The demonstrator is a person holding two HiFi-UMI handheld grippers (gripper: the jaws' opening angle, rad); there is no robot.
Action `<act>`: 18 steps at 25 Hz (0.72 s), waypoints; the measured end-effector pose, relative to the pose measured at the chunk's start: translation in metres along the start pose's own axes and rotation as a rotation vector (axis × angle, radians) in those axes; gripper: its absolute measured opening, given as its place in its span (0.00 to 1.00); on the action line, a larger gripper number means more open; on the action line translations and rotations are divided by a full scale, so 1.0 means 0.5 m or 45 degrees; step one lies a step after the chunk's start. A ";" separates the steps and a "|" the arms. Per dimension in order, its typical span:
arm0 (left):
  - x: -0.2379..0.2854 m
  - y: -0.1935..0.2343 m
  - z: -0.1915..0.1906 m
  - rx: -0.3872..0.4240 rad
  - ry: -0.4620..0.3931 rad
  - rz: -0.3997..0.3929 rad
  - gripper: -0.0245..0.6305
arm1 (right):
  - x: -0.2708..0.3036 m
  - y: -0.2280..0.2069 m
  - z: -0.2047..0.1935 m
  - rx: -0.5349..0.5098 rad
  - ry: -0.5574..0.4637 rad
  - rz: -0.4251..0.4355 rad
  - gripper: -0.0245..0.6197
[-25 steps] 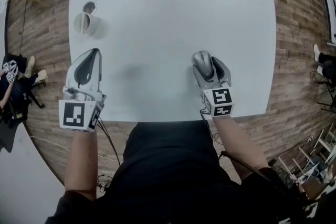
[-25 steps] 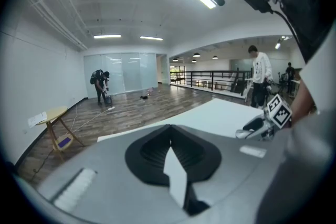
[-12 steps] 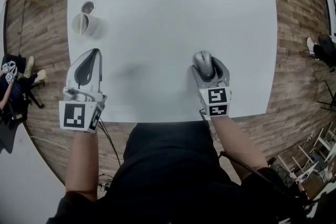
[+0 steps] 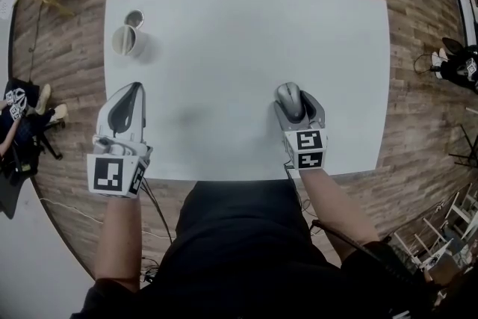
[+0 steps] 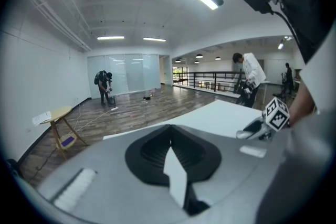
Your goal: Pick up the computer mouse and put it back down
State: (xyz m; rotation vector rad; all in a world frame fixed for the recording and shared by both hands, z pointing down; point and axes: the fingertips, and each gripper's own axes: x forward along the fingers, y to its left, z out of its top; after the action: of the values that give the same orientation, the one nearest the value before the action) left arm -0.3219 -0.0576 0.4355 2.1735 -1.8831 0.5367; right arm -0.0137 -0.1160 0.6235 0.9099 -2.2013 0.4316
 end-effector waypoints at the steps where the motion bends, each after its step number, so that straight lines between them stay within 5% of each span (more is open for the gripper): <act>1: -0.004 0.000 0.000 0.001 -0.001 0.005 0.04 | 0.001 -0.003 -0.002 0.001 0.002 -0.005 0.50; 18: -0.048 -0.033 0.012 0.044 -0.034 0.006 0.04 | -0.042 -0.051 0.004 0.053 -0.044 -0.054 0.50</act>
State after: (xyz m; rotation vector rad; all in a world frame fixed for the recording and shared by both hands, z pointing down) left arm -0.3077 -0.0359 0.4215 2.2091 -1.9066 0.5475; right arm 0.0144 -0.1247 0.6078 0.9914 -2.2072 0.4463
